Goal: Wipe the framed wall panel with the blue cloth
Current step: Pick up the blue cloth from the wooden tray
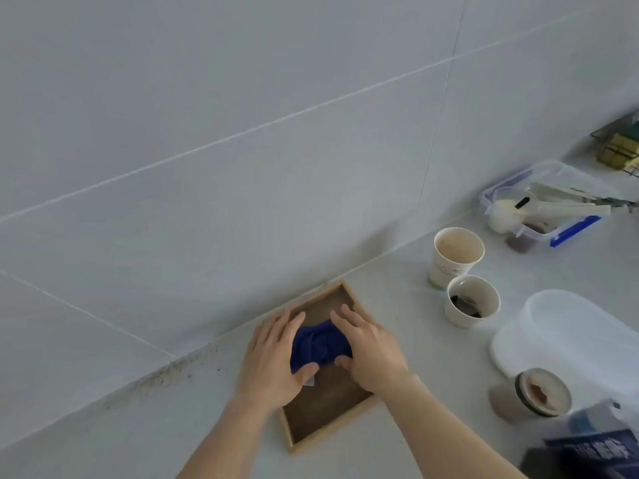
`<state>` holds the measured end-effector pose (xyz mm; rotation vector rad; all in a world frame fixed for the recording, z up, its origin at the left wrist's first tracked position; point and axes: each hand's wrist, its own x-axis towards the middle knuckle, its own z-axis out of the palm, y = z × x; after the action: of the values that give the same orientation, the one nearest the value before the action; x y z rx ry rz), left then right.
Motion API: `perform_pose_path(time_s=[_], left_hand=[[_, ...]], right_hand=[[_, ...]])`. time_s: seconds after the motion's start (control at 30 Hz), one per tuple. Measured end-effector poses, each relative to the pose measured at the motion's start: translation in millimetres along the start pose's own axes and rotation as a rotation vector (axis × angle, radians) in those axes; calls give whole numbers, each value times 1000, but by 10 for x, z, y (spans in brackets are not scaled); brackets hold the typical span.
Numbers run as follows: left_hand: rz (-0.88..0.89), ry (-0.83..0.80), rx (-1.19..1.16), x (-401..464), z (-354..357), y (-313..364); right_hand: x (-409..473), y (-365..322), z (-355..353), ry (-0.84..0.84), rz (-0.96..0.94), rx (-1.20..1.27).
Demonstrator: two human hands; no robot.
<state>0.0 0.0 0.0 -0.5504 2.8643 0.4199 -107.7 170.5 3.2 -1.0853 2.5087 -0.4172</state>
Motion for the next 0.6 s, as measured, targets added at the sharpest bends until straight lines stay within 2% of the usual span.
perform_pose_path(time_s=[0.1,0.2,0.4,0.6], left_hand=[[-22,-38,-21,44,71,28],[-67,9,-32,37,116,83],[-118,59,-23,10,5,76],[-128,94,-31,-101,-344,11]], right_hand=[[66,60,111,-40,47,-27],[97,81,223,-65,93,-98],[105,48,178,-7,107,-54],[48,-125,-172,44,71,-40]])
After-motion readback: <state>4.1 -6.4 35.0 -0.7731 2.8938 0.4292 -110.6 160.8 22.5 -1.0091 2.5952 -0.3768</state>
